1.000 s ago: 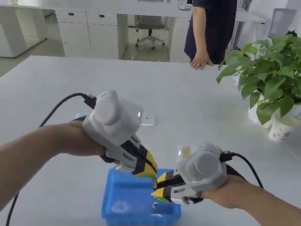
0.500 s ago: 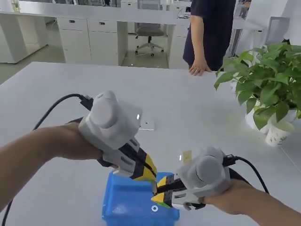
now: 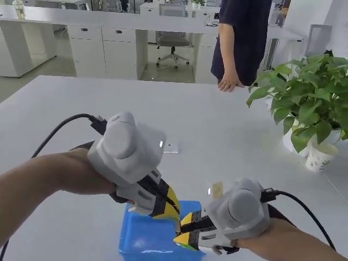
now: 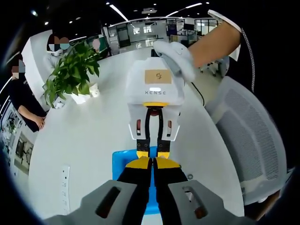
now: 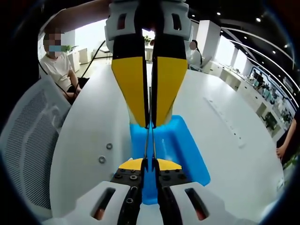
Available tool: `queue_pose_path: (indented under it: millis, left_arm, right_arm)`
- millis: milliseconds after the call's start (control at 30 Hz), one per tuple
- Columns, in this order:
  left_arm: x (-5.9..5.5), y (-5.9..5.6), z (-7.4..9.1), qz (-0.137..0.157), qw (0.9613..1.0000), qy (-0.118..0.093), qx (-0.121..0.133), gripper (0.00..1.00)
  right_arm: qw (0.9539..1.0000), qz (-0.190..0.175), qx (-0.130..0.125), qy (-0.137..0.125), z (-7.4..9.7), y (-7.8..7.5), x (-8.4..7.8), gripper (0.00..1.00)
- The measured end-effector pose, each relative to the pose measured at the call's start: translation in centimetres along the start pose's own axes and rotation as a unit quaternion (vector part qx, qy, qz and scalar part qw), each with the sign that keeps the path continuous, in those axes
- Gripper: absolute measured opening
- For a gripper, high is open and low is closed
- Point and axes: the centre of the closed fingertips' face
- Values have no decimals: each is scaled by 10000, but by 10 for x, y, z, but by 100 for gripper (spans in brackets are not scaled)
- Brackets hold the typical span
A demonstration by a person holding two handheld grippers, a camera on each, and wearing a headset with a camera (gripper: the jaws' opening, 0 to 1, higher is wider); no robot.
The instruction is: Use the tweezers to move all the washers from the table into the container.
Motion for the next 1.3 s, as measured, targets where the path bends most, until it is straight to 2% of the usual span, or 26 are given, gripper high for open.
queue_pose_path:
  millis: [367, 967, 1300]
  left_arm:
    - [2, -19, -5, -39, 10000, 40, -73, 5]
    - [4, -29, -7, -75, 9999, 86, -121, 5]
    - [-2, -38, -15, -26, 9997, 137, -214, 5]
  right_arm:
    - [10000, -65, 15, -19, 4, 18, -3, 10]
    - [10000, -37, -4, -24, 8, 28, -4, 10]
    - [9999, -113, 93, -15, 3, 41, -10, 11]
Point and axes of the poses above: the centre of the closed fingertips' face, and the gripper's own axes: z roughly backward along the fingers, y roughly to its left, x roughly out of its top, and after that the axes turned 6 degrees about -x, right-handed
